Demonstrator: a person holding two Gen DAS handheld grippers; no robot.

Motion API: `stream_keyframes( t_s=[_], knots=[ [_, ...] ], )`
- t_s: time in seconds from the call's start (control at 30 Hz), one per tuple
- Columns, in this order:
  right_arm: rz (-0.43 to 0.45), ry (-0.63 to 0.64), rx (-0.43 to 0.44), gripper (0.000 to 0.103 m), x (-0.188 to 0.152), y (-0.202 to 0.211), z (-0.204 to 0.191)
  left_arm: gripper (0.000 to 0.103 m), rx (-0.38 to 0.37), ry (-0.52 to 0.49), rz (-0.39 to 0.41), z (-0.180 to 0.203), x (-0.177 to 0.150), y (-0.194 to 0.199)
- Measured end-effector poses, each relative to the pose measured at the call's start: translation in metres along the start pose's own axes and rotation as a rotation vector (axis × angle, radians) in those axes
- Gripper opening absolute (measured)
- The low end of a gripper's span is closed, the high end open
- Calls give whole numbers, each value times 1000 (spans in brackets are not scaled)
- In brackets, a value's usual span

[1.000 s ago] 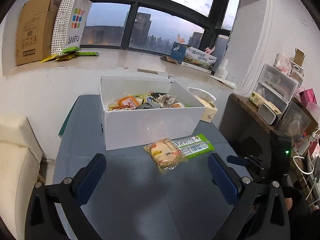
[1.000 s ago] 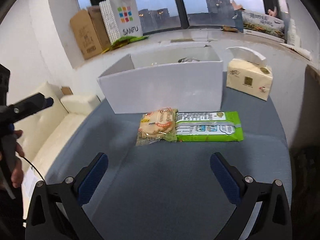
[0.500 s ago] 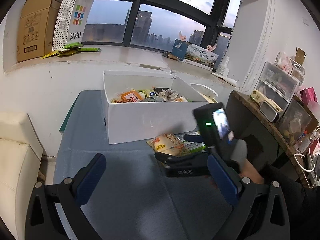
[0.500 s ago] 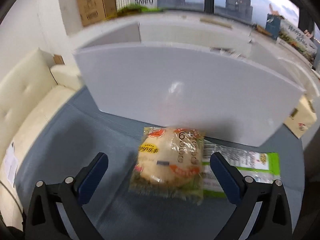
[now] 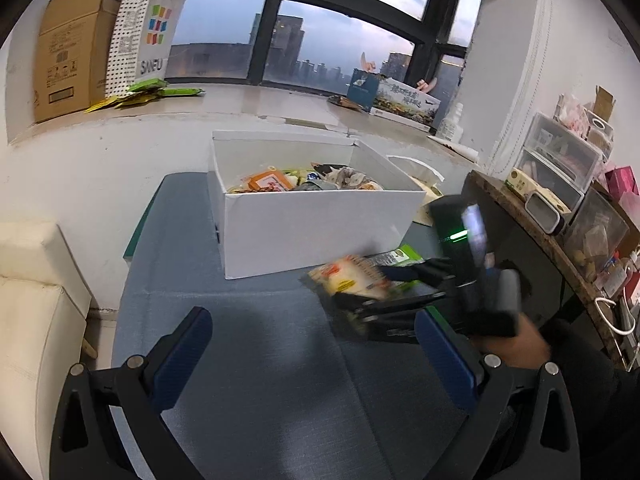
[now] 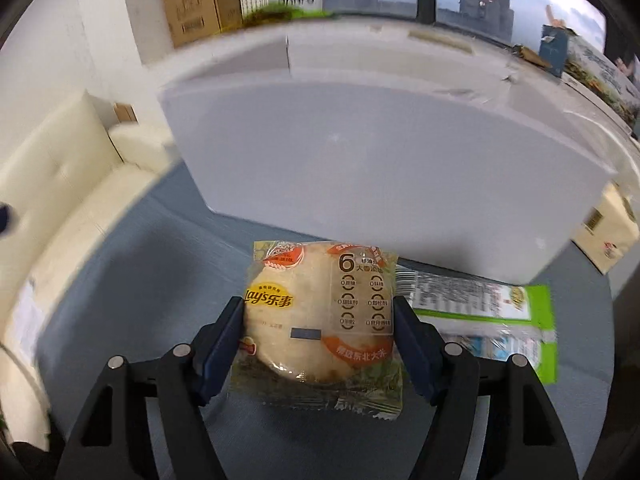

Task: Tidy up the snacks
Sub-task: 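Grasp the long green-and-white packet with the left gripper while the right holds the round bread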

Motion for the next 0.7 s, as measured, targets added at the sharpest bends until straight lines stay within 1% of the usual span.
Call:
stream_keyframes(
  t_s=[0.1,0.13,0.17,0.23,0.27,0.3,0.4,0.47,0.53,0.63,0.7],
  knots=[
    [84,-55,48,76,-7,40,10,103,-34,-66,-5,13,1,-6],
    [120,-75,56,76,-13,60,15,103,-45,-100,-13,20,2,-11],
    [135,-85,56,76,-18,71,19,103,-66,-141,-19,28,3,-16],
    [178,-123,48,76,-33,103,31,103,-95,-211,-29,46,5,-27],
    [188,-131,46,76,-35,112,33,103,-117,-238,-29,55,6,-33],
    [202,-137,38,76,-44,126,36,103,-133,-263,-39,64,8,-41],
    [224,-147,2,76,-59,157,36,103,-153,-349,-51,94,14,-62],
    [249,-163,-15,76,-67,175,41,103,-183,-406,-56,113,17,-76],
    [267,-173,-14,76,-74,189,45,103,-211,-461,-69,130,21,-93],
    [292,-183,-29,76,-83,205,51,103,-215,-536,-113,150,25,-127],
    [305,-189,-38,76,-85,207,53,103,-204,-588,-150,163,24,-151]
  ],
)
Point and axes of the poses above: each gripper's, at about its wrist camera, not at the fingertips, and y roughly against the way its jaws point, z to its right, x to its top, the point moved 3 cm from there along -y, roughly the way its jaws point, and after that the axes turned 12 degrees about x, right-handed, at the moved point
